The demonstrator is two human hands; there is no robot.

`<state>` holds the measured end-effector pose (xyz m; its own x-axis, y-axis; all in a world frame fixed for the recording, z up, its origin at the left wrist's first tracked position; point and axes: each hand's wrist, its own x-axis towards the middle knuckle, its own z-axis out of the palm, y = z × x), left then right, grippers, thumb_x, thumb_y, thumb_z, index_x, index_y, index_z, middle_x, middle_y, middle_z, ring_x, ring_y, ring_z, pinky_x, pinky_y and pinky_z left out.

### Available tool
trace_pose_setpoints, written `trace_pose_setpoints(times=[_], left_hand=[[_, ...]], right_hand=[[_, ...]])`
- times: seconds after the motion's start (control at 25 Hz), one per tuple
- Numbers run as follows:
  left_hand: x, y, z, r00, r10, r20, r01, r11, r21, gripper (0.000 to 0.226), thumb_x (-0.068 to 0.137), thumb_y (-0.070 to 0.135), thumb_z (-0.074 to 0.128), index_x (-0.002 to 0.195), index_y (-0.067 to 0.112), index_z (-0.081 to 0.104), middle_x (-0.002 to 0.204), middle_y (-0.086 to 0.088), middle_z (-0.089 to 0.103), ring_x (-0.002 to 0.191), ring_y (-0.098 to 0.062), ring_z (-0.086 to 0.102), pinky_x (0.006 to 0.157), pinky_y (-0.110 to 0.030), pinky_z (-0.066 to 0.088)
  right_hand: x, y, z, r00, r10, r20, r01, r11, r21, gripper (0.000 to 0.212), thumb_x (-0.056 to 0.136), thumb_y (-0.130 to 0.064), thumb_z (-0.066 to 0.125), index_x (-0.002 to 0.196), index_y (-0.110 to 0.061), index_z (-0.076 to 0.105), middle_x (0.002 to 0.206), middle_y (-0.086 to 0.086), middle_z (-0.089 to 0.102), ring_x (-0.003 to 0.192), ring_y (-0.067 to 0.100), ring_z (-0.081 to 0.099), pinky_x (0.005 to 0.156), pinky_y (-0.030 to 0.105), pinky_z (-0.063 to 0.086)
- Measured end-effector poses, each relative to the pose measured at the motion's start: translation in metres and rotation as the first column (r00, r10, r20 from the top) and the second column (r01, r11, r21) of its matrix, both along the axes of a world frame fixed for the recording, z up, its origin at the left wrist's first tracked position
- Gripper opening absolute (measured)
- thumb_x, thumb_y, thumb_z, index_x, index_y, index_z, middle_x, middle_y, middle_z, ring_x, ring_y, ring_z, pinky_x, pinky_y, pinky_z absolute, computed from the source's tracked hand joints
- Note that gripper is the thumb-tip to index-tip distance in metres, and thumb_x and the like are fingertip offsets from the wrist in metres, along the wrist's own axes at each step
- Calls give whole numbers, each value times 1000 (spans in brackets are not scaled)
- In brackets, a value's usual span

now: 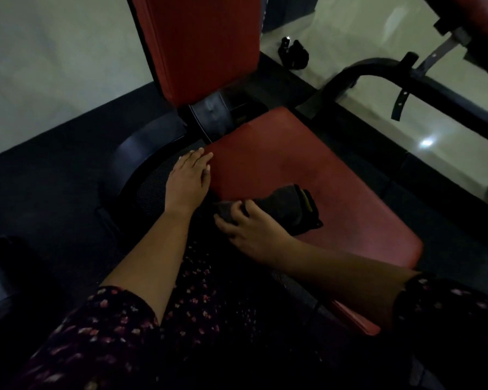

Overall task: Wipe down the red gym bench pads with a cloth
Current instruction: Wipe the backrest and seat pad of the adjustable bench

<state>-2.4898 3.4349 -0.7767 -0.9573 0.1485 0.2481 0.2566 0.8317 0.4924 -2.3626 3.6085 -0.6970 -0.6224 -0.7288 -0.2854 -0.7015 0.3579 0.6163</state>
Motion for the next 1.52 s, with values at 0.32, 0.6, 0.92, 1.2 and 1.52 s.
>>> trace_pose_setpoints(times=[0.32,0.6,0.92,1.2,1.52], left_hand=[[-1,2,-5,999,3,-40,-3,1000,-4,46,96,27,35,132,12,60,139,-14,55,131,-35,48,110,-50,33],[50,53,-2,859,398,321,-485,833,266,58,105,31,34,154,6,16,162,-15,8,150,-33,2,120,-51,7],[123,141,8,865,226,448,-464,698,545,90,98,44,49,152,6,-12,156,-5,-25,150,-27,-2,118,-24,8],[124,140,11,853,182,489,-471,673,570,93,95,55,40,150,9,-18,156,-5,-30,150,-25,-7,122,-32,9],[53,83,17,839,402,367,-447,894,41,84,96,51,36,154,9,-7,161,-14,-19,148,-28,-19,121,-47,-5]], right_hand=[[-45,-3,7,977,174,125,-176,984,7,20,87,-40,56,101,-44,70,142,-9,46,116,26,49,86,40,37],[-75,91,20,976,211,-60,-217,884,-414,48,91,-22,48,132,-48,52,147,-2,46,105,34,50,77,40,40],[-158,-29,33,984,96,150,-55,965,-256,65,93,-9,50,142,-49,37,160,-2,19,131,36,35,98,48,30],[-176,-49,26,808,545,225,-561,828,9,45,91,-24,59,126,-51,56,146,-7,46,110,28,54,82,39,43],[-207,-63,26,942,-26,336,105,970,-219,65,96,-14,49,143,-53,29,158,-2,23,134,32,34,106,47,27]])
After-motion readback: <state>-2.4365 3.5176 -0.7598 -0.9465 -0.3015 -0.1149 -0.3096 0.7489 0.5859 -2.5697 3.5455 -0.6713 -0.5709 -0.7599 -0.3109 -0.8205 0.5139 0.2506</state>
